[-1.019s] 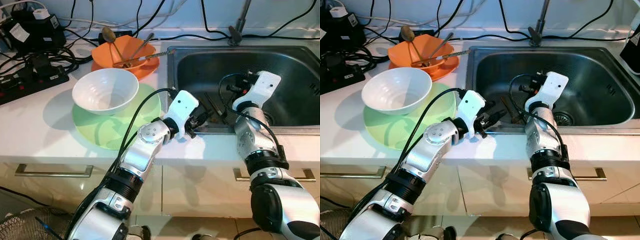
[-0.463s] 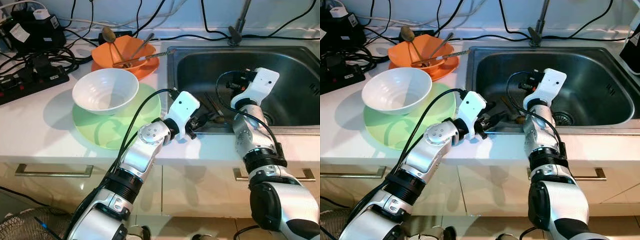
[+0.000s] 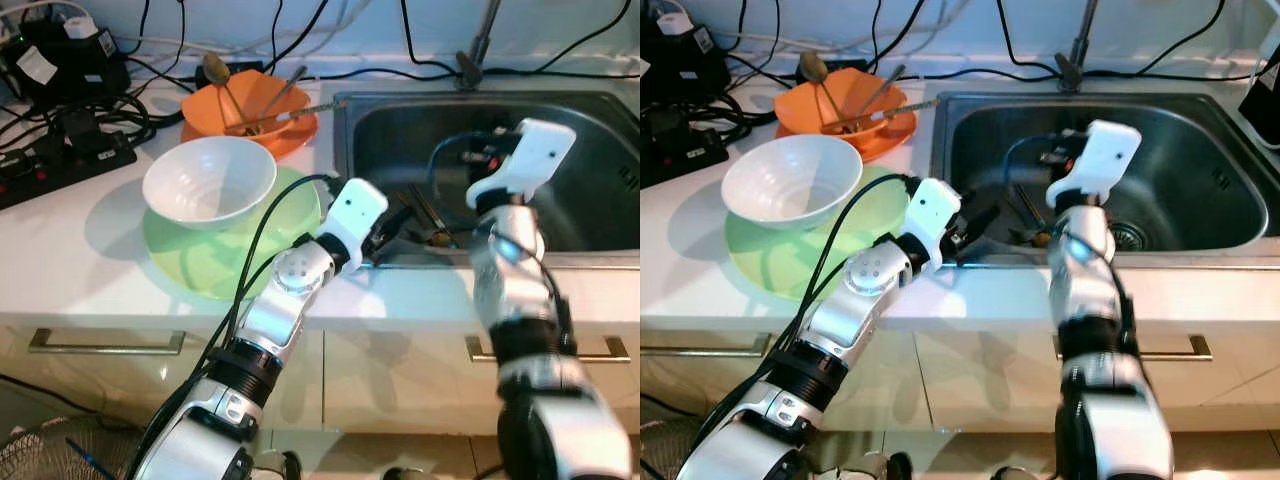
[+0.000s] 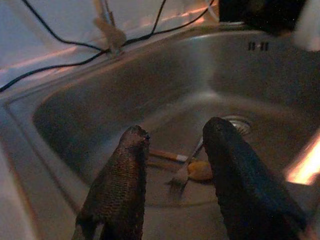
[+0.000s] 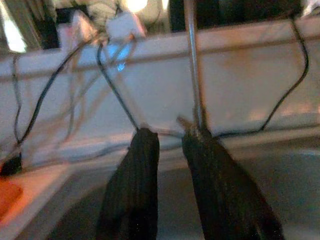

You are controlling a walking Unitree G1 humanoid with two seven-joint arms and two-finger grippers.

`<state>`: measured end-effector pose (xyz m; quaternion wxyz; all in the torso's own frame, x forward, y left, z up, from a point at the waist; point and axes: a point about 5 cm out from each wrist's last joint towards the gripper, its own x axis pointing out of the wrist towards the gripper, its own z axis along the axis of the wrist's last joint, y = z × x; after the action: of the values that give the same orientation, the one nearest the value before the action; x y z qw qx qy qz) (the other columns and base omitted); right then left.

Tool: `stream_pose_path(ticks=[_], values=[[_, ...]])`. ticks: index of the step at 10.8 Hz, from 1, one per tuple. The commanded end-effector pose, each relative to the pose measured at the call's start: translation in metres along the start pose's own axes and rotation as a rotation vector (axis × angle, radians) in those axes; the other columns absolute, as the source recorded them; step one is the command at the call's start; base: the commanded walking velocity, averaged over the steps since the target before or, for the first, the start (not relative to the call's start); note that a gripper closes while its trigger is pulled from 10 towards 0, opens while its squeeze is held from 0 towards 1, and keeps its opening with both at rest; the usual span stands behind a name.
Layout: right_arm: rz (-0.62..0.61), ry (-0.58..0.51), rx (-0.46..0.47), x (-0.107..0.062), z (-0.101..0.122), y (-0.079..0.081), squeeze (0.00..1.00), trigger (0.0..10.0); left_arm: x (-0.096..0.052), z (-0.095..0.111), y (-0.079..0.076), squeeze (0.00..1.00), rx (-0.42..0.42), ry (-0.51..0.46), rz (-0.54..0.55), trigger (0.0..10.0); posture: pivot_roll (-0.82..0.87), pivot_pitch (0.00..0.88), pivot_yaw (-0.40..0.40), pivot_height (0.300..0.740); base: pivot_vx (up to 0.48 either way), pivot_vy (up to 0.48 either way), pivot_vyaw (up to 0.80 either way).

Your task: Kitchen organization

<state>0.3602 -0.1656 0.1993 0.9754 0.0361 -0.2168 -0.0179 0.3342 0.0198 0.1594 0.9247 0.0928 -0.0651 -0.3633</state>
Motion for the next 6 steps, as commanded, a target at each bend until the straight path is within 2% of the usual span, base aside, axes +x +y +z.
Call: stream_pose_path(ticks=[1,3,4,6], values=[[0.028,-0.023,-0.013,-0.007,0.006,0.006,0.00,10.0,-0.003,-0.002,0.007,0.00,0.002,-0.009,0.051,10.0,0.01,0.050,0.041,0.740,0.000,0.000,0.00],[0.033,0.007,-0.008,-0.029,-0.001,0.006,0.00,10.0,-0.005,0.001,0.011,0.00,-0.004,-0.050,0.089,10.0,0.00,0.045,0.039,0.740,0.000,0.000,0.00],[0.056,0.022,0.007,-0.040,-0.004,0.011,0.00,10.0,-0.005,0.001,0.010,0.00,-0.002,-0.055,0.092,10.0,0.00,0.038,0.037,0.740,0.000,0.000,0.00],[0.071,0.062,0.012,-0.053,-0.009,0.017,0.00,10.0,-0.006,0.000,0.009,0.00,0.003,-0.060,0.092,10.0,0.00,0.033,0.038,0.740,0.000,0.000,0.00]])
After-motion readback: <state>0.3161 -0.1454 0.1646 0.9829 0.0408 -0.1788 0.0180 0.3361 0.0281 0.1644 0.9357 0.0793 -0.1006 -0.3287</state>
